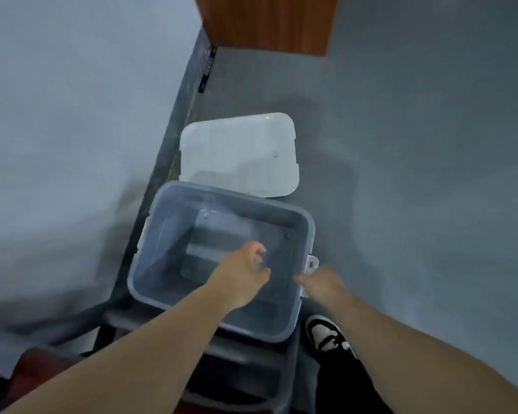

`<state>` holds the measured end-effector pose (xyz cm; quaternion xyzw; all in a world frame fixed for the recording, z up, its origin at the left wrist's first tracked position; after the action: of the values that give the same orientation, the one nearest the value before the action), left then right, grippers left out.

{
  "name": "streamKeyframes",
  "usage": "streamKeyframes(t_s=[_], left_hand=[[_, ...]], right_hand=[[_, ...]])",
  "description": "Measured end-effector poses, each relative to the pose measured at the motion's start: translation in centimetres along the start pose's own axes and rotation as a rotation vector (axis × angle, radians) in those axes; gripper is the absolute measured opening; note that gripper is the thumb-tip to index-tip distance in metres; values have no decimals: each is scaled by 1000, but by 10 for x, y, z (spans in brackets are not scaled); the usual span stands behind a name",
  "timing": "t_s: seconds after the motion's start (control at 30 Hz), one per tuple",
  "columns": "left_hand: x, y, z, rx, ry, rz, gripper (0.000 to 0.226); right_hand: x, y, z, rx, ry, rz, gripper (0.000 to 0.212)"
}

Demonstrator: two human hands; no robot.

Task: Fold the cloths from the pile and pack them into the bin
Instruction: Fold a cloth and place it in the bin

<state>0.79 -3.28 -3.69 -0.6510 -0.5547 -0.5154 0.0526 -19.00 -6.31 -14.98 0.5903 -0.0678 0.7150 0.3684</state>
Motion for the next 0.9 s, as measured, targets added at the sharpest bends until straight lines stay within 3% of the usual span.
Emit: streamKeyframes(t_s=[0.1, 0.2, 0.33, 0.53, 0.6, 0.63, 0.7, 0.77, 0.8, 0.9], left_hand=[[-36, -48, 20, -37, 30, 81, 37], [-60, -87, 42, -48, 69, 159, 36], [-77, -120, 50, -150, 98, 275, 52], [-94, -167, 47, -408, 93, 470, 66], [-100, -185, 41, -508, 90, 513, 66], [-103, -197, 35, -560, 77, 530, 65], [-104, -217, 19, -675, 21, 527, 61], [-101, -234, 3, -750, -25, 513, 61], [-99, -241, -3, -762, -34, 506, 61], [-92, -249, -11, -782, -50, 443, 58]], right_hand=[[-49, -55, -44, 13, -157, 137, 55], [-72, -90, -56, -22, -150, 131, 56], [-89, -57, -76, -68, -175, -106, 51], [-88, 100, -165, -66, -278, -453, 50], [-68, 129, -186, 84, -225, -643, 61], [-59, 132, -188, 193, -114, -680, 67], [-55, 106, -184, 288, 166, -467, 72], [-60, 58, -187, 405, 257, -54, 73], [-61, 43, -191, 509, 261, 46, 65], [-65, 42, -194, 650, 304, -22, 35]])
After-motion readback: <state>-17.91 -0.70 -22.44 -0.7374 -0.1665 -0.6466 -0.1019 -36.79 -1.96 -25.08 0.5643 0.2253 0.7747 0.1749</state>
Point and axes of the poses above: each hand's wrist, its own x-axis away from the middle knuckle, its own y-axis out of the back of the hand, z = x × y, the point moved 5 cm from there along -x, towards the middle knuckle, and after that the axes turned 1 degree about -y, right-handed, at the moved point
